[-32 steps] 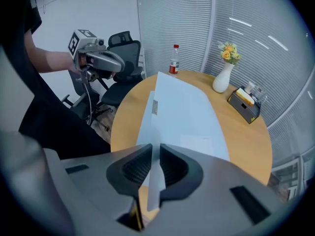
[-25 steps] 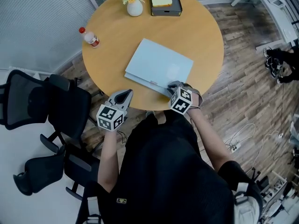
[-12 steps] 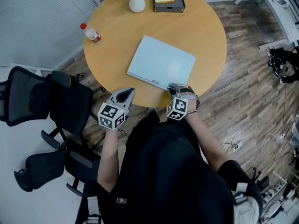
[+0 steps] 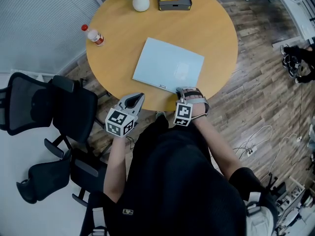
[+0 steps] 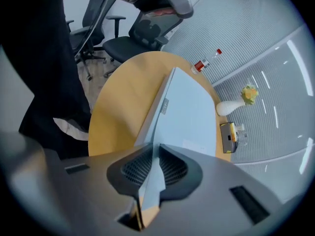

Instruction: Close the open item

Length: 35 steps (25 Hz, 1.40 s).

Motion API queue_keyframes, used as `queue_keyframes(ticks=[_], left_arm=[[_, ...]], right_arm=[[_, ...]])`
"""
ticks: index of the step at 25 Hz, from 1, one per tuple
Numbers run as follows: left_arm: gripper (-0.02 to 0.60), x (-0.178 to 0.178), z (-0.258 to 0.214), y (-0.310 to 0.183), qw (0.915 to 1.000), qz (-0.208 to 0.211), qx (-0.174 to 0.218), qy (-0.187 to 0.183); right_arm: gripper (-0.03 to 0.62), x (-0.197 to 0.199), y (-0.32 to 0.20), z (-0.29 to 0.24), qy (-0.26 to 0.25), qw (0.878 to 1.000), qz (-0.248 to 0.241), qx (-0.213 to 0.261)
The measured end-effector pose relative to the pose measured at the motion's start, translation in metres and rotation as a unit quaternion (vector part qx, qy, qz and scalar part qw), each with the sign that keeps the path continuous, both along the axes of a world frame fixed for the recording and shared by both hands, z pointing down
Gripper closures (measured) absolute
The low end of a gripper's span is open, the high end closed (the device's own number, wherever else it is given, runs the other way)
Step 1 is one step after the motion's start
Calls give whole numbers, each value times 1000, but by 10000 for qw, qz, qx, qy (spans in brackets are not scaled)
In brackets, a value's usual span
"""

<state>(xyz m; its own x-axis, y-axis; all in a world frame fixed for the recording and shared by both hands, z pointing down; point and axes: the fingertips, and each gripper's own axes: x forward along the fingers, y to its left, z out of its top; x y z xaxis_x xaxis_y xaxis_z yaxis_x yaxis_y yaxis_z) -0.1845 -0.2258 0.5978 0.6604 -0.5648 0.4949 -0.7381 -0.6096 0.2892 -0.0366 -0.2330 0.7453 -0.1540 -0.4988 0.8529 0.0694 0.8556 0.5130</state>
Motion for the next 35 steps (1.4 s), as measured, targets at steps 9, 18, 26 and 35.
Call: queue_keyframes(ticks=[9,18,26,35], left_arm=[[575,17,6,3,9997,208,-81,66],[575,23,10,4,9994,303,-129,85],[575,34,16,6,9987,460,-197,93],[575,43,18,9,9979,608,-219,92]], right_arm=[[563,1,-1,1,-88,9999,36,55],[563,-1,-2,0,-270,9994,207,80],[563,-5,-1,-3,-533,9981,324,6],[563,-3,-2,-4,-544,9977,372,151]])
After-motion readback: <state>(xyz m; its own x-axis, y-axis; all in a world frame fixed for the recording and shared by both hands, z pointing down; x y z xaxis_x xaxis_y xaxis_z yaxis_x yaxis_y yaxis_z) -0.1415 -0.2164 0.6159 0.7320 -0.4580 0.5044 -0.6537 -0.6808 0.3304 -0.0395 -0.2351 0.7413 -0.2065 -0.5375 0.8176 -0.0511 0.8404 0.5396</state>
